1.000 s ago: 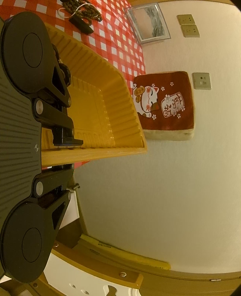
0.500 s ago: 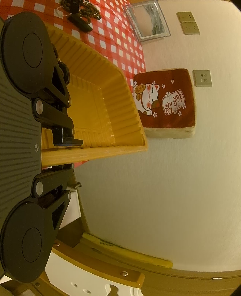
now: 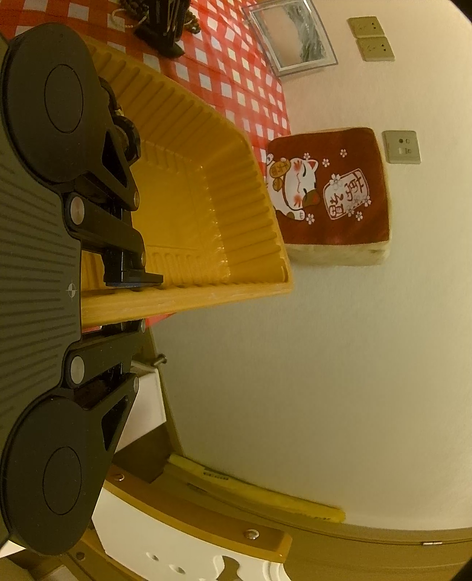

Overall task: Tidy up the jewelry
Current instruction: 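Grasp the black cylindrical case on the cloth with the left gripper, then carry the black case into the orange tray and open the left gripper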

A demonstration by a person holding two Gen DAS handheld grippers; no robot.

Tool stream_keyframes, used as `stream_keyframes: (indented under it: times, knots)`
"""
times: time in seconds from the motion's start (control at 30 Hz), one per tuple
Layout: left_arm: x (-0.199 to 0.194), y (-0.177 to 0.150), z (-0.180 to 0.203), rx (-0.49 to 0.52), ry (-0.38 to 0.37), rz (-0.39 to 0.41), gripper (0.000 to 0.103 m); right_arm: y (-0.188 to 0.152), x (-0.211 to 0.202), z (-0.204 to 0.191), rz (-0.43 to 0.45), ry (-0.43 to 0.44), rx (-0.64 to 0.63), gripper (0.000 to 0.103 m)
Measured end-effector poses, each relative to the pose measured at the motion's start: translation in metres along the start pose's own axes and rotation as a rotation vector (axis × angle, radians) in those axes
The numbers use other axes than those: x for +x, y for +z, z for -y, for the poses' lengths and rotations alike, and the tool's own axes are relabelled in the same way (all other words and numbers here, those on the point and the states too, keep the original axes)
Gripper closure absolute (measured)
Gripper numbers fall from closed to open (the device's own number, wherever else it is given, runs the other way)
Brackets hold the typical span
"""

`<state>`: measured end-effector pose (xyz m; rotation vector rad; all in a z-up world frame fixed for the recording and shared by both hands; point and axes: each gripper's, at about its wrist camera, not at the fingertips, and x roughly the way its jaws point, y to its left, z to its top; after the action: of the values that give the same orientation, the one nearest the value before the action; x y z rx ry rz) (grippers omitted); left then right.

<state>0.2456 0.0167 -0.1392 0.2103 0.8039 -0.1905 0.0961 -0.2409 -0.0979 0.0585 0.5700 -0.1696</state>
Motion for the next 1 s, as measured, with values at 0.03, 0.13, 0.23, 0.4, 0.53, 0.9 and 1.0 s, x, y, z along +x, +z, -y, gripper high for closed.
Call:
stream_keyframes:
  times: [0.03,0.13,0.23,0.4,0.53,0.9,1.0]
  knots:
    - [0.002,-0.001,0.000,0.001,-0.007,-0.009,0.080,0.000,0.000,0.000,0.000,0.000,0.000,0.098]
    - [0.002,-0.004,0.002,-0.001,-0.022,-0.028,0.083,0.000,0.000,0.001,-0.002,0.000,0.001,0.098]
    - [-0.003,-0.009,0.003,-0.018,-0.032,-0.028,0.084,0.000,0.001,0.001,-0.004,-0.001,0.003,0.098]
    - [-0.012,-0.013,0.003,-0.063,-0.047,-0.046,0.084,0.000,0.001,0.000,-0.002,0.006,-0.001,0.098]
    - [-0.024,-0.014,0.002,-0.100,-0.064,-0.031,0.084,-0.001,0.000,0.000,-0.002,0.011,-0.004,0.098]
    - [-0.069,0.023,0.037,-0.128,-0.265,0.074,0.084,0.000,-0.001,0.000,0.002,0.020,-0.001,0.098]
    - [-0.068,0.032,0.054,-0.122,-0.316,0.079,0.084,-0.001,-0.002,0.001,0.004,0.024,0.000,0.098]
